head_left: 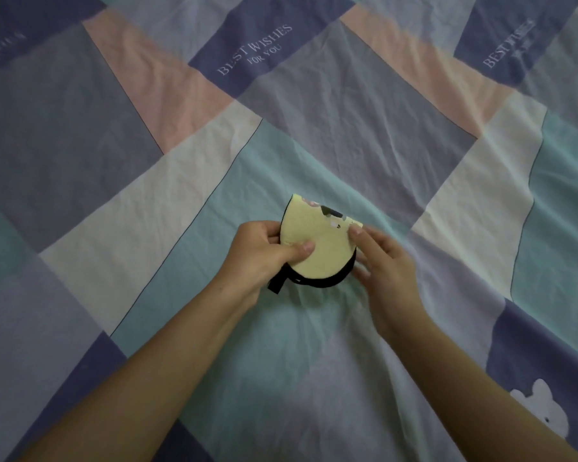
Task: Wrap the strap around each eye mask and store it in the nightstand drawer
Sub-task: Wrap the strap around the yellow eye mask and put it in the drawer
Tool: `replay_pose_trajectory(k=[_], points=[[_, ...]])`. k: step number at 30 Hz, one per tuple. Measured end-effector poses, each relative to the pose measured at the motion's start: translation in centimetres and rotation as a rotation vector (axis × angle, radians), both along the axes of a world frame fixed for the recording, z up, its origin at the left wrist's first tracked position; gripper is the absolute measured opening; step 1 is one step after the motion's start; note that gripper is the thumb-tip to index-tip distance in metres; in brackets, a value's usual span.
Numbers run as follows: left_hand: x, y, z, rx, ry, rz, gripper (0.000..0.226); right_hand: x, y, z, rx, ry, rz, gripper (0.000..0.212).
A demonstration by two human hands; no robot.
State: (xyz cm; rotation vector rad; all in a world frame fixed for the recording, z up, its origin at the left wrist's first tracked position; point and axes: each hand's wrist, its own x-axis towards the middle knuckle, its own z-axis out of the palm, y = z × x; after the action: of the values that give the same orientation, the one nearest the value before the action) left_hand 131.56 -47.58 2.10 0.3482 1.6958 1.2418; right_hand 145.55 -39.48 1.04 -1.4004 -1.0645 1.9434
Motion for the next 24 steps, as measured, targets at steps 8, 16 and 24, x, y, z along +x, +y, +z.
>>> replay_pose_trajectory(k=[8, 16, 24], points=[[-0.7, 1.0, 0.0, 0.078, -0.283, 0.332, 0.007, -1.6, -5.9, -1.4, -0.074, 0.078, 0.278, 0.022], [-2.4, 0.7, -1.5, 0.176, -0.099, 0.581, 0.030, -1.8, -3.7, -1.0, -0.052, 0.089, 0.362, 0.031], [-4.5, -1.1, -3.9, 0.162, -0.037, 0.768, 0.036, -0.1, -0.9, -0.6, 0.083, -0.104, 0.538, 0.037]])
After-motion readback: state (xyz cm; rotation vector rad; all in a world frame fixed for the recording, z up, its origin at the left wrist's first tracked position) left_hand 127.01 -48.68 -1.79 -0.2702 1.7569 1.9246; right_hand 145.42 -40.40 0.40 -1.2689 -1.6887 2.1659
